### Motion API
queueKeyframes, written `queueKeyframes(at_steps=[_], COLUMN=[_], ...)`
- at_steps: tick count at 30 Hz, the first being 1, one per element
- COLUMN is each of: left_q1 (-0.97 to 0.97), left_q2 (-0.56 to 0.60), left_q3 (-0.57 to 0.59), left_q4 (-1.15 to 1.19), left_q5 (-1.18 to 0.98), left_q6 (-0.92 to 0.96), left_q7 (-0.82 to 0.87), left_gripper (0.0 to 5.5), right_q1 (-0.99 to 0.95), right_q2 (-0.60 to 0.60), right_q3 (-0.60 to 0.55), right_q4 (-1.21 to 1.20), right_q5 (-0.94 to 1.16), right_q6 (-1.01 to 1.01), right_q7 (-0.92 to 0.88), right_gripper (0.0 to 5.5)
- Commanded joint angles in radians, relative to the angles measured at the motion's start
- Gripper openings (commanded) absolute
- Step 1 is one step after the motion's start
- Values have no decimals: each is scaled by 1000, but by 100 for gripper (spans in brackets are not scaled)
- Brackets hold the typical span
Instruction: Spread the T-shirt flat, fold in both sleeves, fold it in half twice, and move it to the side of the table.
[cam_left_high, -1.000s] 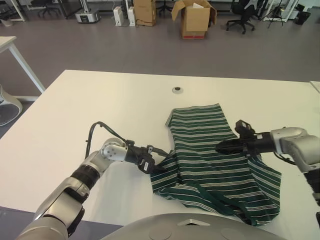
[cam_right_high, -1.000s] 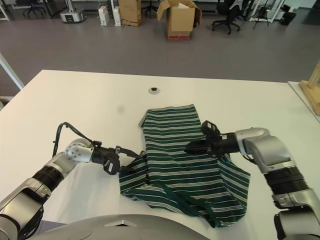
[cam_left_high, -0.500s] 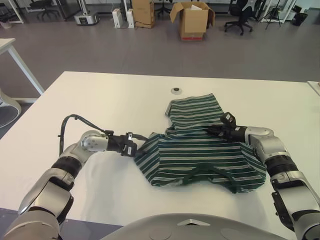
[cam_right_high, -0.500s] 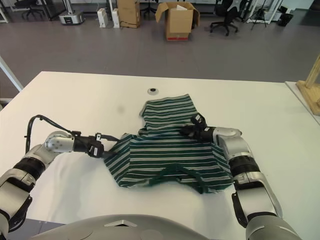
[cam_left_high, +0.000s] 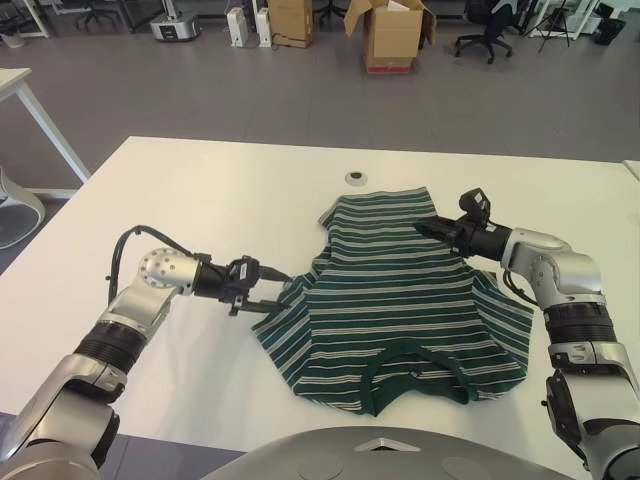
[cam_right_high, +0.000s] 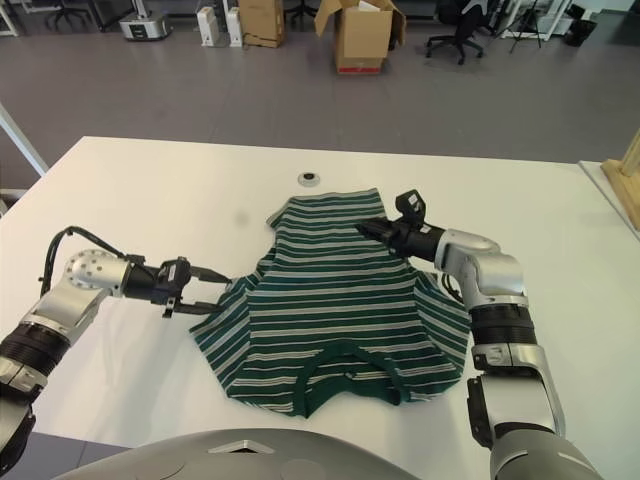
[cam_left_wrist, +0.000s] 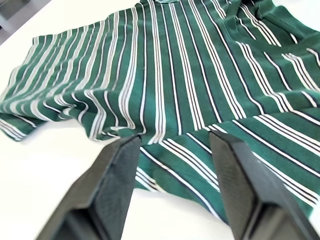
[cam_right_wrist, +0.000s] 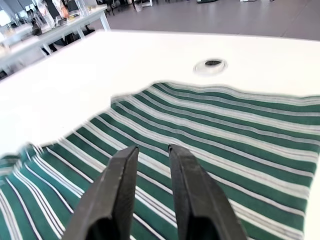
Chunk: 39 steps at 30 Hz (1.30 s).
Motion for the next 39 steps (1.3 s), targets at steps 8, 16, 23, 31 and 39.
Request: queueKeyframes(at_steps=[8,16,23,31,39], left_q1=[-449,-603,-675,-644,-628], left_q2=[-217,-391,-582,-633,-636], left_q3=[16,5,90,40,0], left_q4=[628,903,985,1026,1039], left_q5=[392,555,504,630,733], left_q6=[-296,-427,-354,-315,-331], left_q7=[291,414,306,343,448], left_gripper=[251,251,251,251,251], right_q1=[188,488,479,410,349], right_q2=[-81,-338,-290,-272,-268], right_q3=[224,298,348,387,437], right_q4=[-2,-472,-533,-488,-426], right_q5=[-168,-11,3,-3,-60], right_q6=[-39,26,59,51,-32], right_q7=[76,354,323,326,333], right_gripper=[113,113,113,113,113])
